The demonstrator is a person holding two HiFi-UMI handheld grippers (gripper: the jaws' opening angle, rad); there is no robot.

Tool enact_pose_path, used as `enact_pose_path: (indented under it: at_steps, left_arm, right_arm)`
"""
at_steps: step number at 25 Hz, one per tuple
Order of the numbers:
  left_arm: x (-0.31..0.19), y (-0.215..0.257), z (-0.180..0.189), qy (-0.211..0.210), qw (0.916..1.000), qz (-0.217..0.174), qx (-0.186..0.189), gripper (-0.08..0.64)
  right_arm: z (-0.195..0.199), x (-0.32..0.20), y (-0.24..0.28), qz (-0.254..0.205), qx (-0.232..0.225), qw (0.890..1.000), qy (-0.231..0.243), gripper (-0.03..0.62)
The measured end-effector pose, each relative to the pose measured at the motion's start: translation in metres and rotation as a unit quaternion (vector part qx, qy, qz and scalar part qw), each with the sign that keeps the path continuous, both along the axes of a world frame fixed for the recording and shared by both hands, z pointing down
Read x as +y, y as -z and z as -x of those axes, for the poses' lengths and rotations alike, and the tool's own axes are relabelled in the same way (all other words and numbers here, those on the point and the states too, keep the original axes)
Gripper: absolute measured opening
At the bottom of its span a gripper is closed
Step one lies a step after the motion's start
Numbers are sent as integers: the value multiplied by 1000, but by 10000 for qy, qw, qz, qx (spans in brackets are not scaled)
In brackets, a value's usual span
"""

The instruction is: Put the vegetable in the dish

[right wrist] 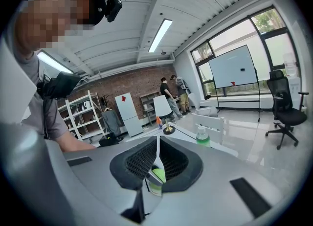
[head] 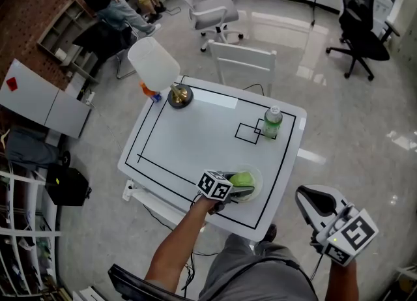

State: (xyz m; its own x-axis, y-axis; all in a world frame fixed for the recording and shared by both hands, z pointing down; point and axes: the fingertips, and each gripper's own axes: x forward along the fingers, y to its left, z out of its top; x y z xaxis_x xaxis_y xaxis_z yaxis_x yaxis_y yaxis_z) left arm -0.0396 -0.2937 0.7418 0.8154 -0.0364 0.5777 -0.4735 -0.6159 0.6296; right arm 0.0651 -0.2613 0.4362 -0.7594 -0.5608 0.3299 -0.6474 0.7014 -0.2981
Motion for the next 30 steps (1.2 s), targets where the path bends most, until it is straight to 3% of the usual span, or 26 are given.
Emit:
enact_pose_path:
  at_steps: [7,12,23,30]
  left_arm:
    - [-11,4,-3,-339,9967,-700,-230,361]
    - [-23,0,0,-448,9876,-1381,-598,417]
    - [-35,5,6,90,9874,-1523,-427,433]
    - [-39,30,6,472,9830,-1746,-313,433]
  right_arm:
    - [7,-1,-8,97,18,9999,20,9]
    - [11,-4,-11,155,13,9999,18,9]
    - [15,-7,-15,196,32,9998,-10,9]
    - [10,0,-13,230,19,9997,10,9]
